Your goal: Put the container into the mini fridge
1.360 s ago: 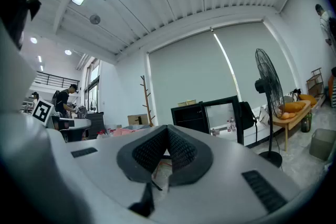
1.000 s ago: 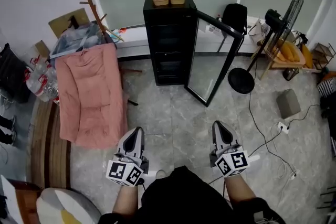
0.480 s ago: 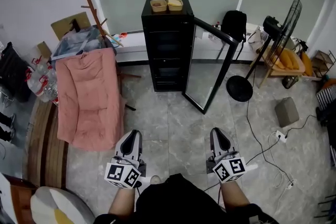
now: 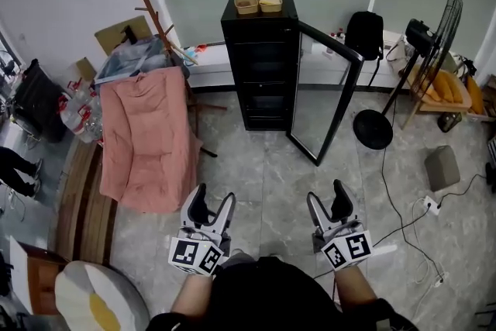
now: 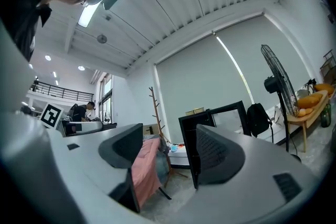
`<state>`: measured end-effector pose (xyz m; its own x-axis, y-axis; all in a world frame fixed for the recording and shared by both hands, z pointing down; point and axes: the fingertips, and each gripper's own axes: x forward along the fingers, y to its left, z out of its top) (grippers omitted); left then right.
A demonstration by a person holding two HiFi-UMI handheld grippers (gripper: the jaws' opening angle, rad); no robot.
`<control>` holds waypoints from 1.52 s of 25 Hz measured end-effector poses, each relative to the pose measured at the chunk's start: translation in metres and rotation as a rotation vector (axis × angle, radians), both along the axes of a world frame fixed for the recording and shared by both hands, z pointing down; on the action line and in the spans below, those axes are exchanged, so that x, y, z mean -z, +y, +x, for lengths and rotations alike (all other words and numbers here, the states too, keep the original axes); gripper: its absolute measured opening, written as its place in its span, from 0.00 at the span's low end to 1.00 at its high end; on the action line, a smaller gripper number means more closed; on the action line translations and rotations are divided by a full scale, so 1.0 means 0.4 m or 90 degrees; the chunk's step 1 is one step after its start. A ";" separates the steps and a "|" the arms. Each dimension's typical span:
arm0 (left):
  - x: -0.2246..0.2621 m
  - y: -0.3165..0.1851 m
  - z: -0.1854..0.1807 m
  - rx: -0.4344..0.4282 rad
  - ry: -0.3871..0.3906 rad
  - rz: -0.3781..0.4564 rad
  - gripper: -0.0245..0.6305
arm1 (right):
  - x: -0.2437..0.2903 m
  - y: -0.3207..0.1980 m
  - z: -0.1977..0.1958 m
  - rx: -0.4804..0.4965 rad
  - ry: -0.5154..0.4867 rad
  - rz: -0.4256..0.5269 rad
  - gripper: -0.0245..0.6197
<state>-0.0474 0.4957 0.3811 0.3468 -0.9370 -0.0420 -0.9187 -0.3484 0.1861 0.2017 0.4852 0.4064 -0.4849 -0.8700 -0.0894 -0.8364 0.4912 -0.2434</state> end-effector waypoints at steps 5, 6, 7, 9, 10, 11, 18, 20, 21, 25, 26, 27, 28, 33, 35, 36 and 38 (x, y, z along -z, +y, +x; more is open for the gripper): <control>-0.023 -0.015 -0.007 0.015 0.000 -0.026 0.52 | -0.002 -0.016 -0.003 0.006 0.000 -0.004 0.52; -0.027 -0.024 -0.004 0.013 0.000 -0.028 0.52 | -0.002 -0.027 -0.001 0.006 0.000 -0.006 0.52; -0.028 -0.034 -0.001 0.011 0.000 -0.028 0.52 | -0.002 -0.039 0.002 0.005 -0.002 -0.009 0.52; -0.022 -0.058 -0.001 0.009 -0.004 -0.019 0.52 | 0.001 -0.064 0.000 0.004 -0.013 -0.012 0.52; -0.017 -0.071 -0.005 0.009 -0.007 -0.013 0.52 | 0.002 -0.074 -0.005 0.003 -0.017 -0.009 0.52; -0.015 -0.083 -0.011 0.009 -0.009 -0.007 0.52 | 0.003 -0.083 -0.011 0.001 -0.018 -0.005 0.52; -0.028 -0.209 -0.067 -0.003 0.010 -0.002 0.53 | 0.011 -0.193 -0.046 -0.029 -0.002 0.005 0.52; -0.023 -0.256 -0.094 0.000 0.017 0.000 0.53 | 0.018 -0.244 -0.064 -0.039 -0.003 0.004 0.52; -0.020 -0.278 -0.110 0.003 0.020 0.001 0.53 | 0.023 -0.268 -0.074 -0.046 -0.003 0.004 0.52; -0.007 -0.365 -0.172 0.005 0.029 0.008 0.53 | 0.039 -0.355 -0.117 -0.067 -0.013 0.001 0.52; -0.005 -0.383 -0.187 0.006 0.029 0.012 0.53 | 0.041 -0.374 -0.129 -0.070 -0.016 -0.001 0.52; -0.003 -0.399 -0.202 0.006 0.028 0.015 0.53 | 0.042 -0.391 -0.141 -0.074 -0.017 -0.004 0.52; -0.002 -0.414 -0.218 0.006 0.027 0.017 0.53 | 0.042 -0.408 -0.153 -0.078 -0.018 -0.007 0.52; -0.005 -0.489 -0.287 -0.007 0.034 0.016 0.53 | 0.045 -0.490 -0.208 -0.088 -0.017 -0.006 0.52; -0.002 -0.516 -0.309 -0.013 0.036 0.017 0.53 | 0.044 -0.516 -0.226 -0.093 -0.019 -0.007 0.52; -0.001 -0.529 -0.318 -0.016 0.036 0.018 0.53 | 0.044 -0.526 -0.234 -0.097 -0.019 -0.010 0.52; -0.003 -0.555 -0.334 -0.019 0.037 0.017 0.53 | 0.043 -0.545 -0.250 -0.102 -0.019 -0.015 0.52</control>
<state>-0.1812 0.2736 0.3822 0.3703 -0.9247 -0.0882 -0.8958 -0.3806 0.2295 0.1019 0.2671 0.3893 -0.3368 -0.9381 -0.0809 -0.8960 0.3457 -0.2787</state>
